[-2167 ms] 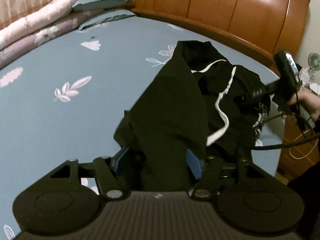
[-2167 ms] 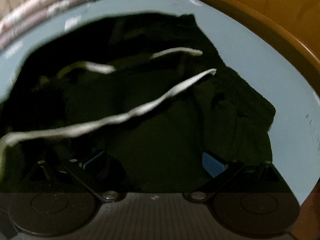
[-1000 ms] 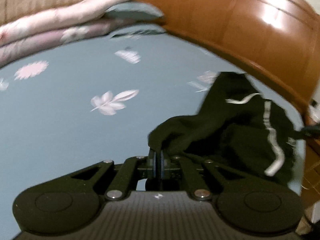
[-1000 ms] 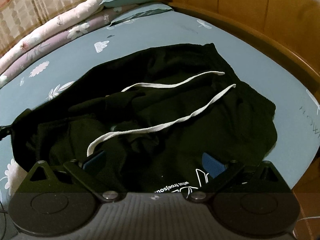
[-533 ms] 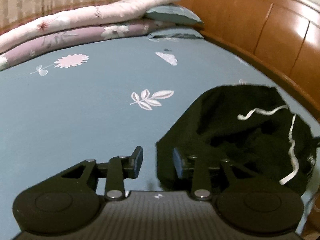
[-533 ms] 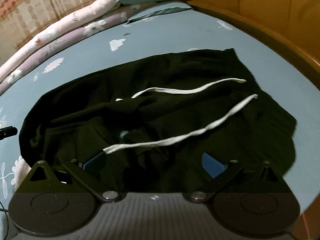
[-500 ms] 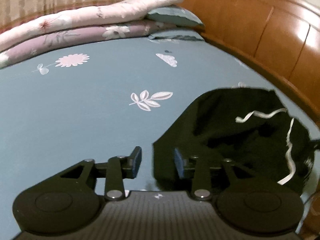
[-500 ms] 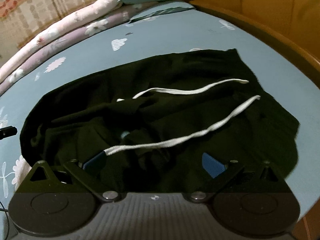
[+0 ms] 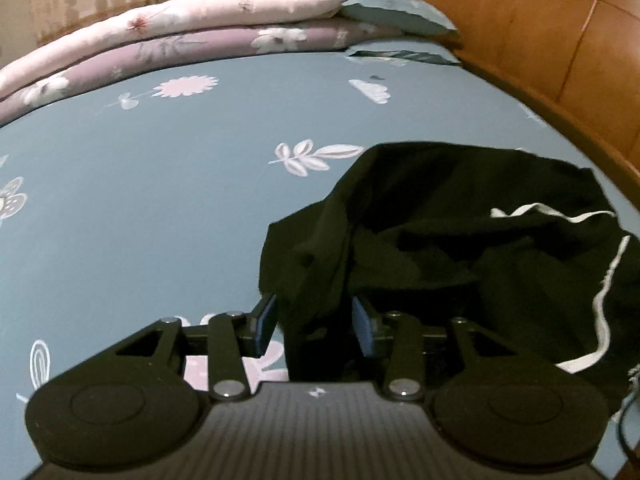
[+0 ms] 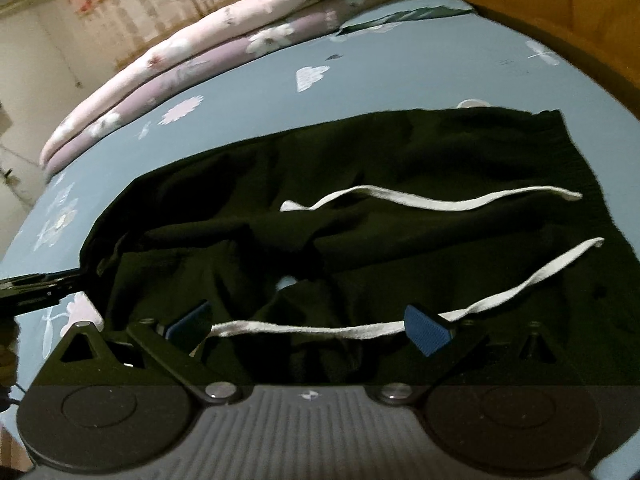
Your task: Fold clothes
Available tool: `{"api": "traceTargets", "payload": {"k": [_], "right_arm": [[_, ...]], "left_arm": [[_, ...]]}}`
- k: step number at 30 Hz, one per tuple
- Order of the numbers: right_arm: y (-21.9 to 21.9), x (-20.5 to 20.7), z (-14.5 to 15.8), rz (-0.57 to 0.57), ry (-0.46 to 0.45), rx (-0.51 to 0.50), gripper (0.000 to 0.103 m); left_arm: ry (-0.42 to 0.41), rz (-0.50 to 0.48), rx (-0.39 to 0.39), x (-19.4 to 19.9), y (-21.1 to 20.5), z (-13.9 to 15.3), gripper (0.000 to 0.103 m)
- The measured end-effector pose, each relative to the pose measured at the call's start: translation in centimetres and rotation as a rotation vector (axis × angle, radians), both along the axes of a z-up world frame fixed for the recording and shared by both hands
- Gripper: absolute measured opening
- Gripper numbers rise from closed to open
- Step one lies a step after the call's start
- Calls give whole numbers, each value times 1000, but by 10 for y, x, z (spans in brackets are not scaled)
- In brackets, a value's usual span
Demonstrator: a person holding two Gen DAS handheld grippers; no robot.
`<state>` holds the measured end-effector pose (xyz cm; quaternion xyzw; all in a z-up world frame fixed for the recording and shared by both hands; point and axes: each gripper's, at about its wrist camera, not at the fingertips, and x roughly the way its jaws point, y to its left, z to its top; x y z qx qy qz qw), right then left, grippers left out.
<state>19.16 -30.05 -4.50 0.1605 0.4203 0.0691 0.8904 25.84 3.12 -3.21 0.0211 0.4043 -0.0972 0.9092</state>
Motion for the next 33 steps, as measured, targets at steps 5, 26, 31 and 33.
{"api": "traceTargets", "payload": {"k": [5, 26, 31, 33], "right_arm": [[5, 3, -8, 70, 61, 22, 103], [50, -4, 15, -68, 91, -116, 103], [70, -18, 21, -149, 98, -157, 103], [76, -22, 24, -168, 102, -166, 103]], "left_arm": [[23, 52, -16, 2, 4, -12, 37], [-94, -77, -74, 75, 60, 10, 4], [-129, -148, -35, 127, 68, 9, 4], [-116, -142, -55, 148, 73, 3, 4]]}}
